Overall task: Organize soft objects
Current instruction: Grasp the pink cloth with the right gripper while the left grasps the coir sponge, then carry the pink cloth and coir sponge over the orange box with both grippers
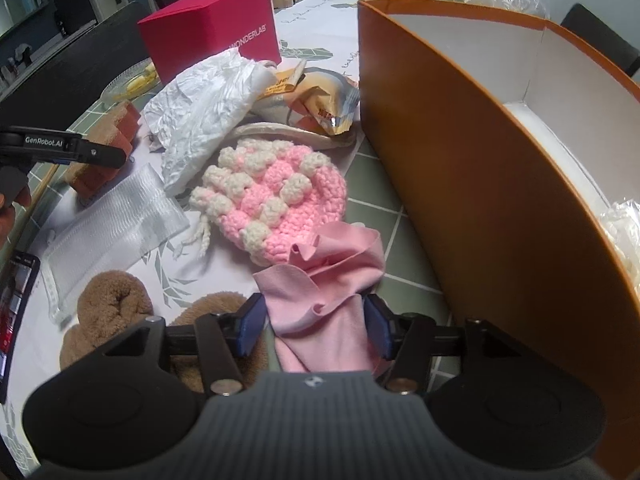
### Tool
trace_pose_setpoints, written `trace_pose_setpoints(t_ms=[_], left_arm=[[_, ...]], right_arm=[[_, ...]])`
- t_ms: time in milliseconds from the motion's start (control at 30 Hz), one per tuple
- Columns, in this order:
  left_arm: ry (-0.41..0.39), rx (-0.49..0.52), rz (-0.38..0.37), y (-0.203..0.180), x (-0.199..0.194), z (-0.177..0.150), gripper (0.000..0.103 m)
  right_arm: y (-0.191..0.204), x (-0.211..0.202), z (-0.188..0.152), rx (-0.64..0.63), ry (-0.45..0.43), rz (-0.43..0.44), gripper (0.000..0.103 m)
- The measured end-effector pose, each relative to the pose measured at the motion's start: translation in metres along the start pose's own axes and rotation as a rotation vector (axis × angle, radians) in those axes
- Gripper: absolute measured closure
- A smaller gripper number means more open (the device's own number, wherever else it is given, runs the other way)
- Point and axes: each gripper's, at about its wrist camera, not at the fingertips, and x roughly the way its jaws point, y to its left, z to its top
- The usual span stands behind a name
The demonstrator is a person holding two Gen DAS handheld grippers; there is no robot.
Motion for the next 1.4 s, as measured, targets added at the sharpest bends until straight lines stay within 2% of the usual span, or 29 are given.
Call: trace_pose_setpoints(t_ms=[100, 167, 267, 333, 400, 800, 933, 1267, 1400], left_arm=[[0.001, 0.012, -0.006, -0.004, -0.002, 0.000, 0.000], [0.002, 0.008, -0.009, -0.003, -0.002, 0.000, 0.000], [-0.001, 0.007, -0.014, -0.002, -0.003, 0.000, 0.000], [-0.007, 0.006, -0.017, -0.001, -0.005, 0.000, 0.000], [-0.012, 0.010, -0.020, -0.001, -0.007, 0.001, 0.000], [-0.064, 0.094, -0.027, -0.013, -0.033, 0.007, 0.000], [-0.082, 0.154, -0.024, -0.024, -0.045, 0.007, 0.000], [-0.168, 0.247, -0.128, -0.068, -0.092, 0.031, 0.000], [-0.185, 0.301, -0.137, -0.097, -0.102, 0.045, 0.000]], right_arm=[[0.002, 0.000, 0.000, -0.014, 0.004, -0.008, 0.048], [0.004, 0.000, -0.001, -0.043, 0.006, -0.027, 0.054], [0.006, 0.001, -0.003, -0.086, 0.001, -0.048, 0.067], [0.003, -0.001, -0.003, -0.091, 0.001, -0.045, 0.093], [0.001, -0.002, -0.003, -0.090, 0.003, -0.042, 0.096], [-0.001, -0.037, 0.007, -0.065, -0.074, -0.021, 0.097], [-0.001, -0.051, 0.013, -0.059, -0.108, -0.013, 0.097], [-0.007, -0.101, 0.037, -0.020, -0.241, 0.007, 0.097], [-0.015, -0.117, 0.045, -0.002, -0.288, -0.001, 0.097]])
